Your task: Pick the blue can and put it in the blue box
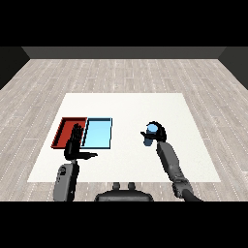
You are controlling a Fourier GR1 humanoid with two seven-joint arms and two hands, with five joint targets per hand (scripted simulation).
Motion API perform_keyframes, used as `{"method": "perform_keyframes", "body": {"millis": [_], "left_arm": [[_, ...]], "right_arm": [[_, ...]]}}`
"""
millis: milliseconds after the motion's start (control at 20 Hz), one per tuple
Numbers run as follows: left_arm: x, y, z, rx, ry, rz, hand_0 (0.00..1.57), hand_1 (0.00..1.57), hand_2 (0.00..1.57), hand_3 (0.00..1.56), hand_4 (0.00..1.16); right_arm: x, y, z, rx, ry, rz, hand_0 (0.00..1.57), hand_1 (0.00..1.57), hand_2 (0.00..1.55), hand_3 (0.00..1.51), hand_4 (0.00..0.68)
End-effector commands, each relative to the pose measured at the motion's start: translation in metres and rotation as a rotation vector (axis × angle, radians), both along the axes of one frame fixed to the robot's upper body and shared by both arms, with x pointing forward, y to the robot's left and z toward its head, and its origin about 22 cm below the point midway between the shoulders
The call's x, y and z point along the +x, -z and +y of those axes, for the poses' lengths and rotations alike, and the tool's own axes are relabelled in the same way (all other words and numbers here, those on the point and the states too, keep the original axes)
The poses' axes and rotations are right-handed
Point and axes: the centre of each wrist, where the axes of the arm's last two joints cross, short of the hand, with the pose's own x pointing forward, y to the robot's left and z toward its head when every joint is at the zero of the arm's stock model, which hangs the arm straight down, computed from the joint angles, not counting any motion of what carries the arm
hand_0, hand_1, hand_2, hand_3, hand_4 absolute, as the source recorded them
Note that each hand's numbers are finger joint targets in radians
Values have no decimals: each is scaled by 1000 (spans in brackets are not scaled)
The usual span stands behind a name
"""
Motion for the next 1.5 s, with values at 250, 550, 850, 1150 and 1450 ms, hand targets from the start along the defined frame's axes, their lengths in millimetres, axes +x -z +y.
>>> {"method": "perform_keyframes", "body": {"millis": [250,550,850,1150,1450], "left_arm": [[6,4,-17,44,30,6,0,0,0,0,0],[17,3,-10,-5,103,38,0,0,0,0,0],[11,-2,-45,-59,163,105,0,0,0,0,0],[6,12,-66,-91,197,117,0,0,0,0,0],[17,16,-79,-71,244,181,0,0,0,0,0]], "right_arm": [[5,-57,47,-24,-95,-103,1452,1452,1477,1449,636],[10,-96,55,-60,-143,-230,1409,1409,1451,1437,629],[-20,-96,67,-50,-164,-242,1456,1456,1457,1437,634],[-33,-110,69,-44,-170,-273,1494,1494,1462,1436,632],[-14,-92,97,-56,-191,-241,1462,1462,1466,1439,626]]}}
